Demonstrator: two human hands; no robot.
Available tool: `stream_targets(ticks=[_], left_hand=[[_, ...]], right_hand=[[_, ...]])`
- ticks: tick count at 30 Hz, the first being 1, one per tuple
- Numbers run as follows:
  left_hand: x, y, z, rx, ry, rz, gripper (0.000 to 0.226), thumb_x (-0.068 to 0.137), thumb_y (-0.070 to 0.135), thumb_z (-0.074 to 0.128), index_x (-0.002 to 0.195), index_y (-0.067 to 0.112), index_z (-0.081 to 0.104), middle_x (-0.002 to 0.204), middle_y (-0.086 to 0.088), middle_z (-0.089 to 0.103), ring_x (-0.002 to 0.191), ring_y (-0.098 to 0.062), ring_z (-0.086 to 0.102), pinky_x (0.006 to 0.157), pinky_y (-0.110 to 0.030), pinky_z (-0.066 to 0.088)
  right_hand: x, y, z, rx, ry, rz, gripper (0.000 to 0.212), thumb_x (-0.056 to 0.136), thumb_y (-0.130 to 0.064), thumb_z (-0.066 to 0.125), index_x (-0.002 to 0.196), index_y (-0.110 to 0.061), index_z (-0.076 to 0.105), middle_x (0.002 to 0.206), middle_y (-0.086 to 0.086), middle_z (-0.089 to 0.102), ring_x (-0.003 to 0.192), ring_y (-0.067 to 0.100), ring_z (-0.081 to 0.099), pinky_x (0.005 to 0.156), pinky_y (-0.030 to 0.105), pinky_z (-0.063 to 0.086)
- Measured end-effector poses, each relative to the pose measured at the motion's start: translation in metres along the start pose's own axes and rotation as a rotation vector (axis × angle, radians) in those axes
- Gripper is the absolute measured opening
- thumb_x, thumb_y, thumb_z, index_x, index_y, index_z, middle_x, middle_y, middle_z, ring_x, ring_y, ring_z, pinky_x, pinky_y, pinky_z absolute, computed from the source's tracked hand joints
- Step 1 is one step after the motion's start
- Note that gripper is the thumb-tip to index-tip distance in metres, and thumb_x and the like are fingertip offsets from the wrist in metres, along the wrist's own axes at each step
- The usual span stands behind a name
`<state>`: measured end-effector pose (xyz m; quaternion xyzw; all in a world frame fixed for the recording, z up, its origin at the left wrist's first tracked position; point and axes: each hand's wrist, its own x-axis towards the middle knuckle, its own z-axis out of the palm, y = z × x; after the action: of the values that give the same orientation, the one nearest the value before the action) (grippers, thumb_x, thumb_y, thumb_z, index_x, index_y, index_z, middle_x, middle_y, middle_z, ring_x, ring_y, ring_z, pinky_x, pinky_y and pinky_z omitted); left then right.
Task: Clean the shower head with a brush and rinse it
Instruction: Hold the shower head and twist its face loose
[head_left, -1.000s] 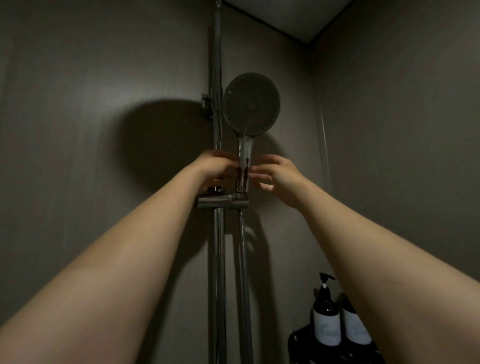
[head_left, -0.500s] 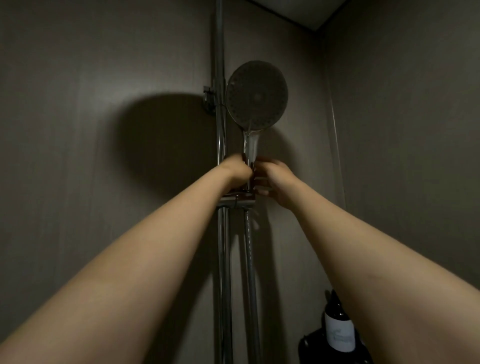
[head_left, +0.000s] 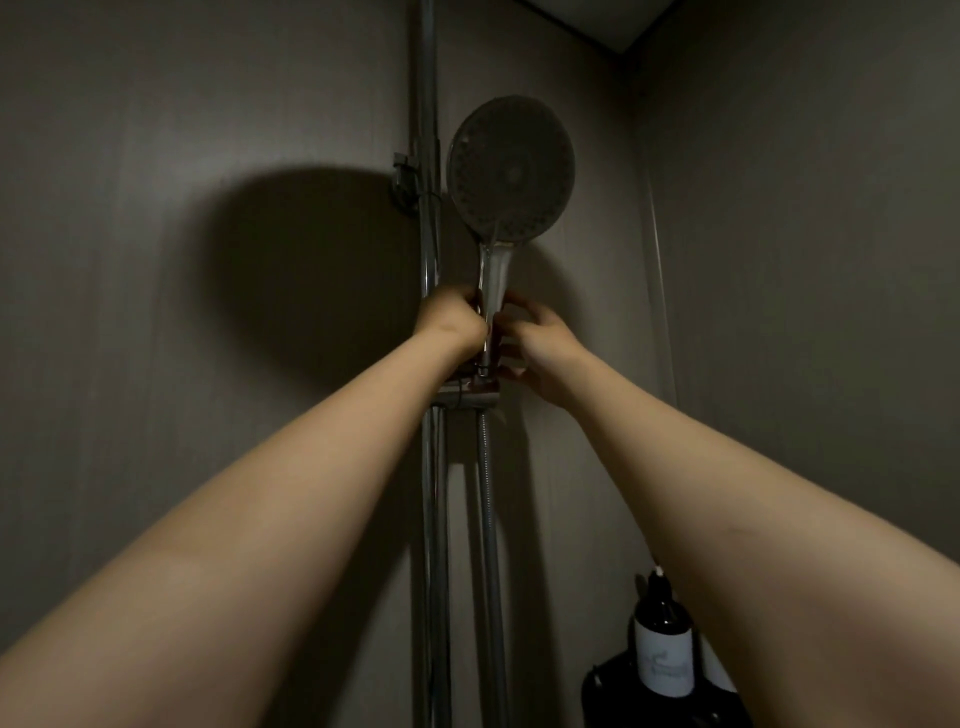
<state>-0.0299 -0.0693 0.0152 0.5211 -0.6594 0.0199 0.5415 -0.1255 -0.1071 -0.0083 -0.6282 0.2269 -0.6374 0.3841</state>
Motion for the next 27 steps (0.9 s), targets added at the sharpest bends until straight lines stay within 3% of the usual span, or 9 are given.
stream_targets(ticks=[6,13,17,21,25,27], left_hand=[[0.007,0.010,-0.003,-0.097,0.018,0.033,0.041,0.092,0.011,0.056,0.132,0.013,0.049,0.136,-0.010,0.052,0.124,-0.025,0.050,0.104,-0.035,0.043],[0.013,0.018,-0.003,-0.179,0.015,0.060,0.040,0.088,0.010,0.061,0.128,0.013,0.053,0.133,-0.010,0.055,0.120,-0.025,0.054,0.099,-0.031,0.046],[0.018,0.023,0.003,-0.249,-0.039,0.026,0.042,0.086,0.012,0.064,0.127,0.014,0.055,0.129,-0.010,0.058,0.114,-0.026,0.058,0.099,-0.041,0.049],[0.005,0.030,0.011,-0.325,-0.102,0.013,0.040,0.087,0.014,0.062,0.126,0.014,0.055,0.123,-0.013,0.062,0.108,-0.028,0.062,0.095,-0.044,0.052],[-0.017,0.034,0.017,-0.308,-0.116,0.010,0.042,0.090,0.012,0.059,0.131,0.011,0.051,0.129,-0.012,0.058,0.118,-0.027,0.056,0.101,-0.040,0.046],[-0.025,0.036,0.018,-0.309,-0.109,0.017,0.043,0.089,0.010,0.059,0.131,0.010,0.051,0.130,-0.012,0.057,0.119,-0.027,0.056,0.101,-0.040,0.046]], right_hand=[[0.003,-0.019,0.000,0.053,0.023,-0.038,0.042,0.095,-0.009,0.049,0.133,-0.026,0.044,0.088,0.003,0.063,0.071,0.015,0.063,0.053,0.028,0.051],[0.003,-0.033,-0.001,0.023,0.061,-0.063,0.043,0.096,-0.007,0.047,0.136,-0.024,0.043,0.093,0.008,0.062,0.070,0.018,0.061,0.057,0.032,0.051],[-0.003,-0.043,-0.010,-0.042,0.080,-0.102,0.040,0.096,-0.008,0.047,0.135,-0.019,0.044,0.106,0.013,0.060,0.071,0.020,0.060,0.058,0.033,0.052],[-0.018,-0.047,-0.025,-0.024,0.080,-0.076,0.043,0.094,-0.009,0.051,0.135,-0.018,0.043,0.089,0.006,0.061,0.065,0.014,0.061,0.045,0.023,0.050],[-0.031,-0.039,-0.034,-0.060,0.115,-0.023,0.045,0.095,-0.014,0.051,0.139,-0.022,0.040,0.107,0.010,0.061,0.075,0.015,0.062,0.057,0.029,0.051],[-0.040,-0.039,-0.038,-0.045,0.127,-0.005,0.041,0.096,-0.012,0.048,0.135,-0.022,0.043,0.106,0.010,0.060,0.076,0.016,0.061,0.062,0.031,0.051]])
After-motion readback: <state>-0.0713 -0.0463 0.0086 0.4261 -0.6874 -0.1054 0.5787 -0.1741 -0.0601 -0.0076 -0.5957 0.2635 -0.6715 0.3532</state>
